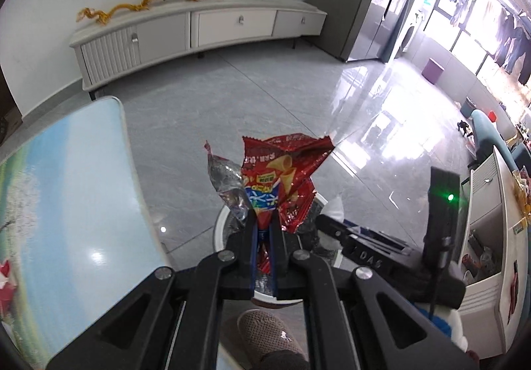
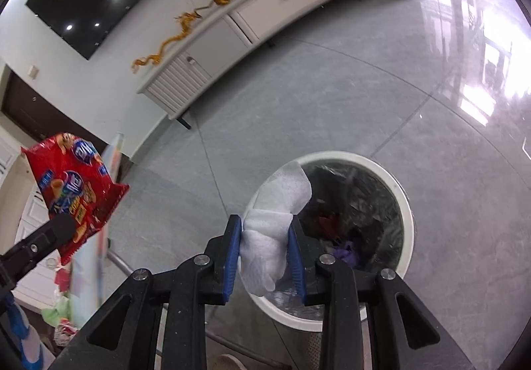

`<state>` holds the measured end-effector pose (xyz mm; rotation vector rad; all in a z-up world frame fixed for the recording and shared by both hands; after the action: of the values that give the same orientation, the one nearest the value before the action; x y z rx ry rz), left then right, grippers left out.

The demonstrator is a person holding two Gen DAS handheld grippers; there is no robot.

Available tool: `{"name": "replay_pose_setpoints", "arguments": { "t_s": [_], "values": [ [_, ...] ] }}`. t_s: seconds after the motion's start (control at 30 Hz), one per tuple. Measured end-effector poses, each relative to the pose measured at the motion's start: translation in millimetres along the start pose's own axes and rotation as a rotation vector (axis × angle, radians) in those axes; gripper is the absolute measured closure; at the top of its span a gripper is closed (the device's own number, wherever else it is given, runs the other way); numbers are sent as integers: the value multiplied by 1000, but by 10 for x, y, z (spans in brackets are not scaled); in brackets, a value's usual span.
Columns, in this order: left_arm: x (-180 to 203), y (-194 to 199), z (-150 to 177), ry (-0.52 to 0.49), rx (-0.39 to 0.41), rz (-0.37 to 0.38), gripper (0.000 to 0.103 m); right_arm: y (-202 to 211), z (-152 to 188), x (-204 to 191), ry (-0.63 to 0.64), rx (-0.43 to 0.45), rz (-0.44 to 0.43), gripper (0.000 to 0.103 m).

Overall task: Collect trash
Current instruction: 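Carry both items over the trash bin and open both grippers to drop them, then move both tools back toward the remaining wrappers on the table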

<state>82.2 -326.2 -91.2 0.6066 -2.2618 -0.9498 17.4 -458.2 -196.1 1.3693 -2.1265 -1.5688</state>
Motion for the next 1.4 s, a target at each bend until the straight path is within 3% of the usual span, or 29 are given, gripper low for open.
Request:
{"name": "replay_pose_setpoints", "arguments": {
  "t_s": [0.13, 0.2, 0.27, 0.3, 0.5, 0.7, 1.03, 1.17, 1.4],
  "values": [
    [36, -240, 3, 44, -33, 50, 93, -91, 58, 209, -47, -31, 30, 58],
    [36, -315, -3, 63, -39, 68, 81, -93, 72, 276, -63, -36, 44, 53],
    [28, -353, 5, 85, -34, 82, 59, -50, 105, 349, -76, -34, 49, 52],
    [30, -362, -3, 93, -29, 85, 58, -29, 111, 372, -81, -32, 52, 51],
    [44, -228, -31, 111, 21, 71, 58, 72, 38, 394, -101, -8, 84, 47],
    [66, 74, -44, 109, 102, 9, 58, 348, -86, 169, -66, 66, 119, 41],
    [-145, 1048, 67, 144, 300, -119, 57, 1027, -219, -374, 40, 232, 166, 41],
    [-251, 1494, 124, 151, 387, -193, 44, 1316, -234, -650, 92, 299, 166, 40],
    [-401, 2224, 355, 177, 516, -301, 44, 1823, -195, -1197, 185, 408, 118, 40]
  ]
}}
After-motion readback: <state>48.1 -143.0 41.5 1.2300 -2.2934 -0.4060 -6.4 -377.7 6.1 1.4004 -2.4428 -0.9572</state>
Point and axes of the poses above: each gripper's, at about its wrist camera, not at the fingertips, and y roughly against the way its jaws point, x to its right, z to its underside, the point moved 2 cm from there along -y, roughly the way its jaws point, and after that the axes turned 13 degrees about z, right-handed, at the moved point
